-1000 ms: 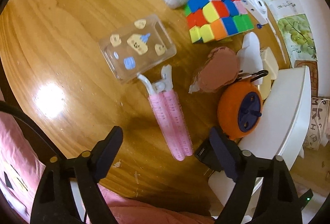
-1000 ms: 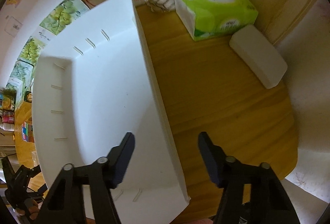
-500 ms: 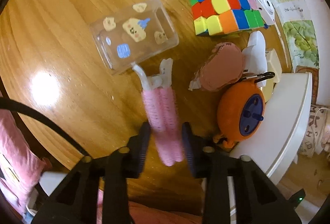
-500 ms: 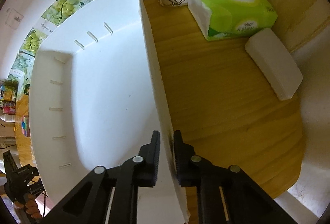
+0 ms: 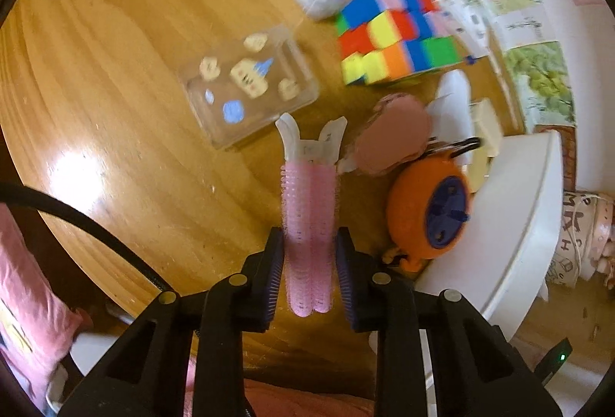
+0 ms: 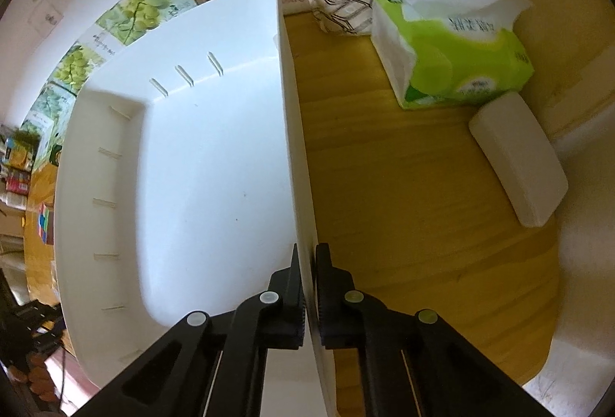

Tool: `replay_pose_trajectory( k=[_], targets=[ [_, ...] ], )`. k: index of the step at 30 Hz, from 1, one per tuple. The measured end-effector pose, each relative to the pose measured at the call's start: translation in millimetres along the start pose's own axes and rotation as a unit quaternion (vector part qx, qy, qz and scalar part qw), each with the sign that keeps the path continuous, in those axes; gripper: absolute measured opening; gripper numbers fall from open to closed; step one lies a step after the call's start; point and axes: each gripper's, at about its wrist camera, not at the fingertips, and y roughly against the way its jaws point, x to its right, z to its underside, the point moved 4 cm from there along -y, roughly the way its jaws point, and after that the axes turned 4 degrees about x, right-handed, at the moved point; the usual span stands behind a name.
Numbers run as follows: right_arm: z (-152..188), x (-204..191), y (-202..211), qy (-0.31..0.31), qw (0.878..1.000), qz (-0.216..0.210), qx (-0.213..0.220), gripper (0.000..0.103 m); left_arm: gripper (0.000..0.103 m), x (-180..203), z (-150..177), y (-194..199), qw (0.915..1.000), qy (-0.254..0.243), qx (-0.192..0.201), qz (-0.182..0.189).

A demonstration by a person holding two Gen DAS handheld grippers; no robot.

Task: Organize rigid objects
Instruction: 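Carry the pink curler over the bin and open the left tool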

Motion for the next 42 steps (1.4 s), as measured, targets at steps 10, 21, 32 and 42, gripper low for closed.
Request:
replay_pose_trajectory(
  k=[10, 21, 32, 42],
  targets=[
    [-11.2, -20.4, -9.9, 0.021, 1.0, -0.004, 0.012, 0.004, 0.028, 30.5, -4.1, 59.6, 0.988, -0.082, 0.119, 0.055],
    [-3.7, -8.9, -4.7, 0.013, 1.0, -0.012, 0.012, 0.004, 0.028, 92.9, -0.5, 83.4, 0.9561, -0.172, 0.194, 0.137],
    [-8.3, -12.2, -4.5, 0.015, 1.0, -0.009, 0.005, 0.004, 0.028, 147.6, 31.9, 85.4, 0.9306, -0.266, 0.17, 0.186],
    [-7.1, -15.3, -5.0, 0.02, 1.0, -0.006, 0.006, 0.005, 0.028, 185.3, 80.9, 69.2, 0.8964, -0.386, 0.149, 0.158]
  ],
)
